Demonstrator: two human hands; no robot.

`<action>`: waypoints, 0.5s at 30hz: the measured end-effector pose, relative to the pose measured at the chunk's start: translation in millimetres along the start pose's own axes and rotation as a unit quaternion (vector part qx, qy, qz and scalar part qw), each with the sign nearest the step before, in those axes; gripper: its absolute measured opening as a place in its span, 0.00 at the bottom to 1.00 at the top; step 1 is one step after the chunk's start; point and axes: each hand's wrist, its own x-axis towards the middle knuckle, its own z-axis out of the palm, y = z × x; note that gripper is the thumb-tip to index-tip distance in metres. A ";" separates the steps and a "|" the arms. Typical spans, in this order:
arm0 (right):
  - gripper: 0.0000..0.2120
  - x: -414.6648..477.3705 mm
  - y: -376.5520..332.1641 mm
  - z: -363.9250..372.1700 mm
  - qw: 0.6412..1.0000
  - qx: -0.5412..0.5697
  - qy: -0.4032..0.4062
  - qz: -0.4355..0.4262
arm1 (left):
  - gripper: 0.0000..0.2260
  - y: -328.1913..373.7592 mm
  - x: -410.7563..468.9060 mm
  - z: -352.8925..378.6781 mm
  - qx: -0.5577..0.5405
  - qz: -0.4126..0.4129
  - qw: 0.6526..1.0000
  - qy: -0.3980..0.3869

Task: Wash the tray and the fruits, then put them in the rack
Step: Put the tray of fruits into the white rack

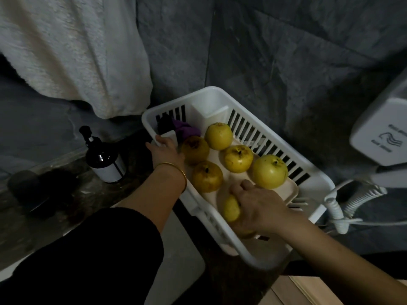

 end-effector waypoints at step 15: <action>0.32 34.2 62.7 -39.6 0.979 0.061 0.032 0.192 | 0.28 0.8 0.4 -2.2 -0.017 -0.007 1.000 -0.002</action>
